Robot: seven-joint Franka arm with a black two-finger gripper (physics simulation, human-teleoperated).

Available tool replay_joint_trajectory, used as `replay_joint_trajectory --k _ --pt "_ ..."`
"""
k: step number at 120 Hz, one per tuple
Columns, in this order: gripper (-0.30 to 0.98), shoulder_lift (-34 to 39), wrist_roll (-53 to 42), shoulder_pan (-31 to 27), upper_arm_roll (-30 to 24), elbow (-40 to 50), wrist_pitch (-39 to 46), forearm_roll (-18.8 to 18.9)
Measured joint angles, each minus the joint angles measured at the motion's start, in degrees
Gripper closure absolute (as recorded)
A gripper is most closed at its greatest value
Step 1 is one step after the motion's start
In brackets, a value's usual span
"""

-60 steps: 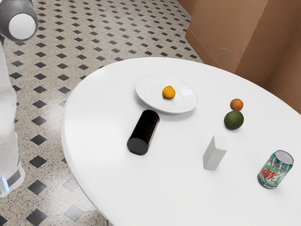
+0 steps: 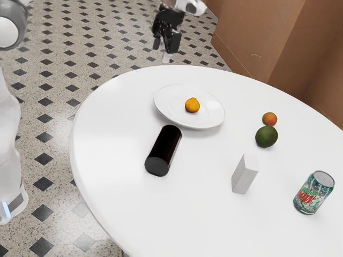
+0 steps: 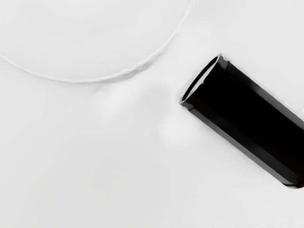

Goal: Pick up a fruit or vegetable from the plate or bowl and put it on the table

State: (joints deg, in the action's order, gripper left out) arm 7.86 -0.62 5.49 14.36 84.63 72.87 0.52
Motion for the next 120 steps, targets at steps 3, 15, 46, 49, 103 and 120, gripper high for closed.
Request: replay_joint_trajectory --k 3,15,46,49,103,120 --pt "0.02 1.8 -0.3 1.3 -1.8 4.0 2.9 0.0" --pt "0.02 7.2 -1.6 -6.4 -15.3 16.0 13.5 -0.1" --pt "0.02 8.6 -3.8 -11.8 -21.3 21.2 20.4 -0.3" --pt "0.02 9.6 -4.0 -11.8 -21.1 22.5 20.9 -0.3" --pt "0.02 9.0 -5.6 39.7 31.8 24.6 28.5 7.3" --pt "0.02 12.8 -5.8 53.9 48.0 22.0 29.4 13.0"
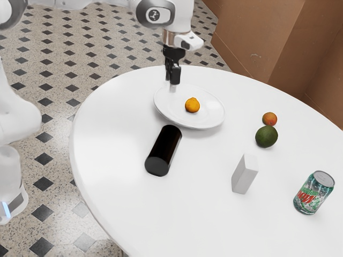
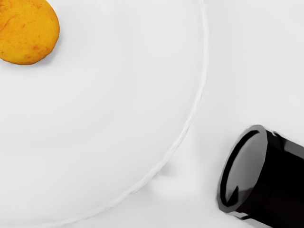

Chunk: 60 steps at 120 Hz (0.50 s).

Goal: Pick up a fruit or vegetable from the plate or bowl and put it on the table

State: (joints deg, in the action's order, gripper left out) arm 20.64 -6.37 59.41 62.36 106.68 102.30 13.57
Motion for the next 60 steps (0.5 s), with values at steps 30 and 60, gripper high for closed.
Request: replay_joint_trajectory --k 30,60 --pt "0.02 6.5 -0.2 24.2 22.7 -4.7 0.9 9.4" --pt "0.02 9.2 -0.3 30.5 28.5 -4.7 6.0 12.8"
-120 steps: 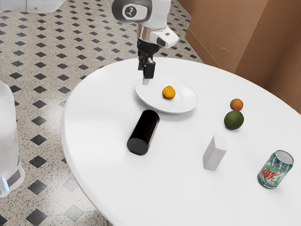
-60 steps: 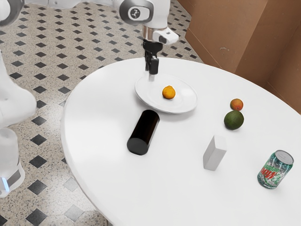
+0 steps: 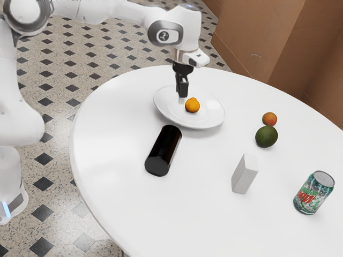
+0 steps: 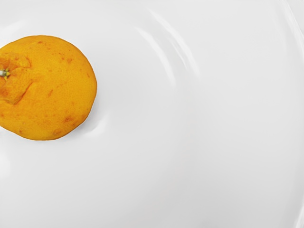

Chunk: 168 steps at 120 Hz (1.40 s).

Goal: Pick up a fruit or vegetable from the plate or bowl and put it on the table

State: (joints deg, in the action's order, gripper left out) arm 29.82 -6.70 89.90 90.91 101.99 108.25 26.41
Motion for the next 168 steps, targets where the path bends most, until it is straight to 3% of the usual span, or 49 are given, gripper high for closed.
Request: replay_joint_trajectory --k 24,36,56,87,168 --pt "0.02 1.9 -0.2 5.4 6.9 -2.3 3.3 1.3" --pt "0.02 3.2 -0.3 6.3 7.7 -3.2 4.2 2.2" --pt "0.02 10.6 -0.4 9.2 7.8 -6.7 4.8 7.2" --pt "0.02 15.8 -0.6 13.2 12.2 -11.3 5.2 10.9" --pt "0.02 17.9 -0.6 17.1 15.1 -11.7 9.1 12.3"
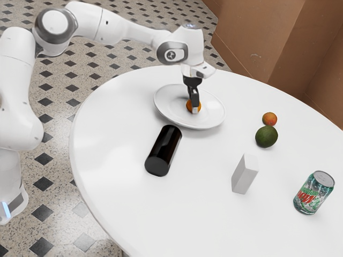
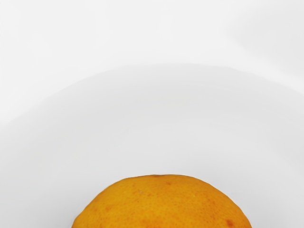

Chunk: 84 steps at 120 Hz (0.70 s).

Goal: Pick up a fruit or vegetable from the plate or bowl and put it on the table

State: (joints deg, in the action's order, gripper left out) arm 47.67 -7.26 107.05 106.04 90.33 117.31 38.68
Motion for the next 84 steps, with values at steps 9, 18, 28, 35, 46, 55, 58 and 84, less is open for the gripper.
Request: replay_joint_trajectory --k 9,18,28,35,46,55,58,84 --pt "0.02 0.0 0.0 0.5 0.8 0.0 0.4 0.1" --pt "-0.01 0.0 0.1 0.7 1.1 -0.1 0.6 0.1" --pt "0.12 -0.1 0.2 0.8 1.2 -0.7 0.6 0.4" --pt "0.23 -0.1 0.2 0.8 1.1 -0.8 0.5 0.9" --pt "0.32 -0.1 0.3 0.9 1.0 -0.9 0.4 1.6" --pt "0.32 -0.4 0.4 0.9 -0.4 -2.3 -0.2 2.4" --pt "0.32 -0.6 0.5 0.9 -1.1 -2.9 -0.5 2.7" --pt "0.32 -2.3 0.7 6.7 -1.1 -13.8 -2.2 3.7"
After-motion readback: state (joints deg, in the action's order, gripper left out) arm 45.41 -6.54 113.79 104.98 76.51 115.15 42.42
